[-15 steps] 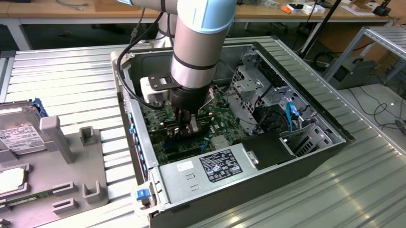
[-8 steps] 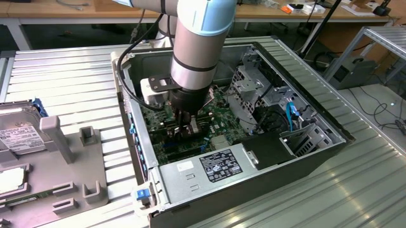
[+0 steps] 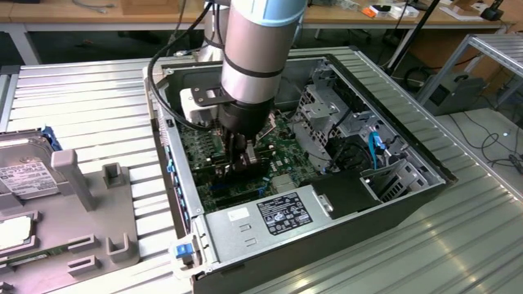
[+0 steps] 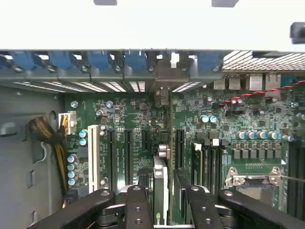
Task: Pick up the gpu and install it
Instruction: 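Insert the gpu into the slot, then press down on the gpu until it lock into place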
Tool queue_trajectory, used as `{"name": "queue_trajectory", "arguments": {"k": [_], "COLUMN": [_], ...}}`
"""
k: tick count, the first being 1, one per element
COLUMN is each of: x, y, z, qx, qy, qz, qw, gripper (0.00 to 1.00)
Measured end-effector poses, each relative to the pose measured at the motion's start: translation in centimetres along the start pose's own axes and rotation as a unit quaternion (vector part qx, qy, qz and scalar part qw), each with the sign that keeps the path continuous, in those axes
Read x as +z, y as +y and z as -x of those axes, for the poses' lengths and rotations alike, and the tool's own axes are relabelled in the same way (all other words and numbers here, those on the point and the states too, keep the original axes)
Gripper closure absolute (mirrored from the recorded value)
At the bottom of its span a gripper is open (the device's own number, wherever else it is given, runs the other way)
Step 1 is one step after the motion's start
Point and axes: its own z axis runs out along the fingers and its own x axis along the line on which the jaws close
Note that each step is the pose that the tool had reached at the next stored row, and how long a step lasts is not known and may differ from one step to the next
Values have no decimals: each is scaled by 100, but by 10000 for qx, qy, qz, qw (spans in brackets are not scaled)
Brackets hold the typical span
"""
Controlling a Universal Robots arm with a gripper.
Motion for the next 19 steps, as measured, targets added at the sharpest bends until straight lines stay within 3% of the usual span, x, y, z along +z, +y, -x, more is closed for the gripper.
{"name": "queue_trajectory", "arguments": {"k": [7,9,11,14,19], "x": [-411,-529,-539,-542,-543], "y": [11,13,13,-77,-84], "z": [75,109,110,109,108], "qx": [0,0,0,1,0], "qy": [0,0,-2,-1,-1], "qz": [0,0,-1,17,18], "qw": [10000,10000,10000,10000,10000], "gripper": [66,85,89,89,89]}}
